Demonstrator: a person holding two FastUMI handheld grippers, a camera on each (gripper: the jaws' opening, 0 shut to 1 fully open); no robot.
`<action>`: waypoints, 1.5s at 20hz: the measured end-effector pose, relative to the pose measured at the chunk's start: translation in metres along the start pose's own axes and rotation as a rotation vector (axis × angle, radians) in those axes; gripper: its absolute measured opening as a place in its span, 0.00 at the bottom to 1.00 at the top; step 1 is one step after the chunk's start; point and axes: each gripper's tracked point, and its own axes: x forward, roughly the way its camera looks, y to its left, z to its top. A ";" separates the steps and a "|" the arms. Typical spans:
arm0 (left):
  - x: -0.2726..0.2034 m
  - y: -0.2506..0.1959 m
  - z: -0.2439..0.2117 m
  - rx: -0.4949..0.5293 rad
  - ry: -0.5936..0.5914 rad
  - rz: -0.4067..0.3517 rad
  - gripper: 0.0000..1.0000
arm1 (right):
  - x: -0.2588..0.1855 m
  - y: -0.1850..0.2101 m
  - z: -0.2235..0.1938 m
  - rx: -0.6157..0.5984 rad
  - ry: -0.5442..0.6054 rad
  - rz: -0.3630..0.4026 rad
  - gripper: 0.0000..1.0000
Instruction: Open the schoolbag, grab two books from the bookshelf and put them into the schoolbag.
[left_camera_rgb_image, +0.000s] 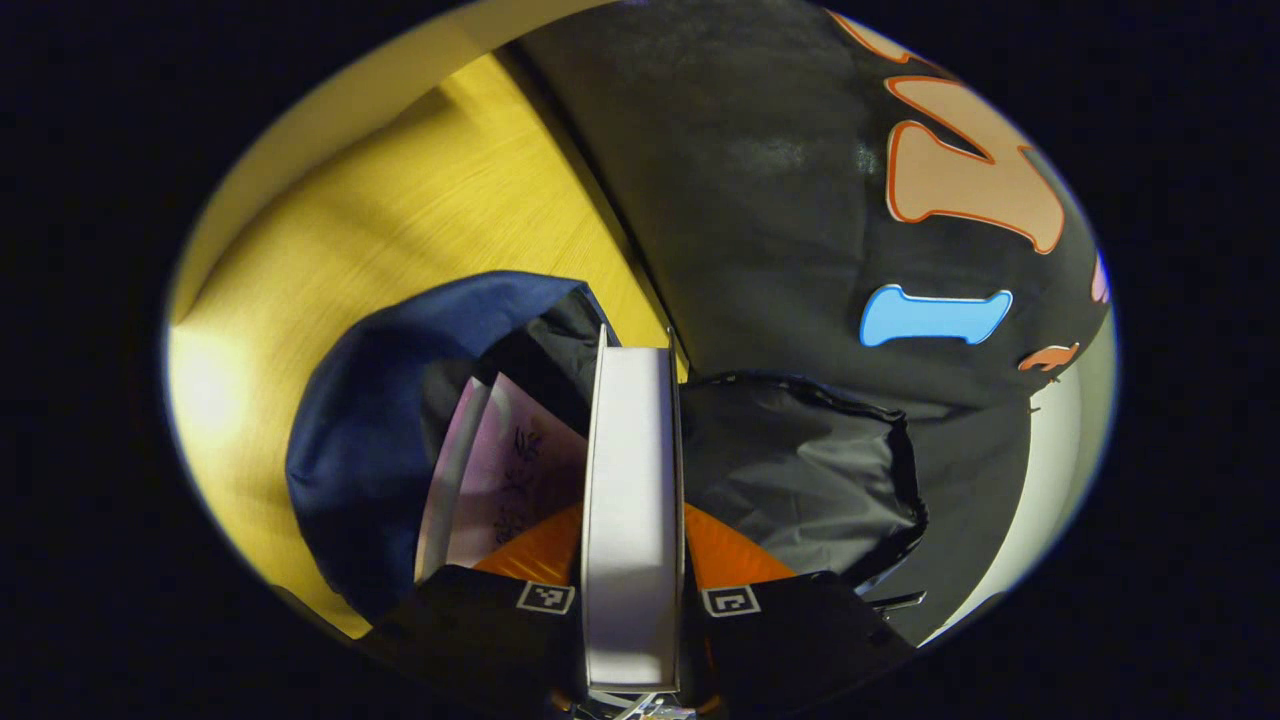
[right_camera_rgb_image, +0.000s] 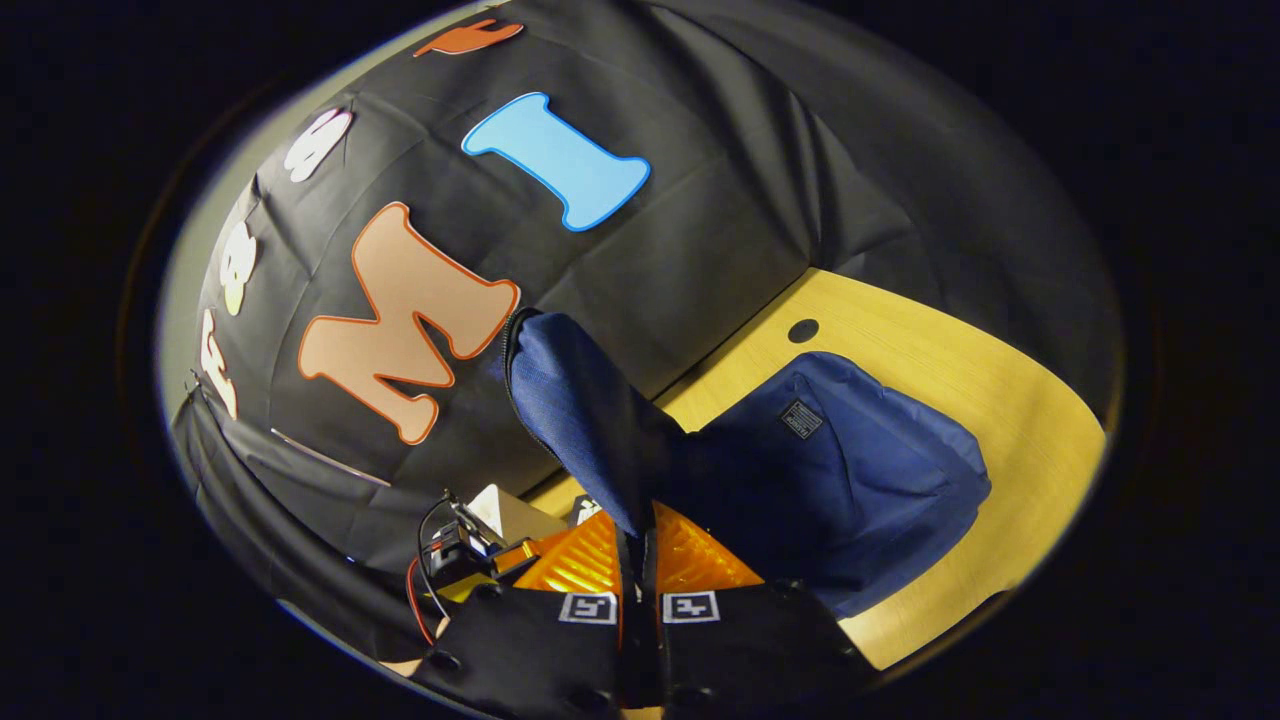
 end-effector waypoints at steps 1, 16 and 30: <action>0.003 0.001 -0.003 0.003 0.004 -0.004 0.34 | 0.001 0.000 -0.001 -0.004 -0.001 -0.001 0.03; 0.028 0.012 -0.034 -0.056 0.087 -0.033 0.31 | 0.000 -0.003 0.002 0.011 -0.002 0.005 0.03; 0.005 0.036 -0.023 0.489 0.157 0.358 0.96 | -0.002 -0.003 0.001 0.024 -0.017 -0.013 0.03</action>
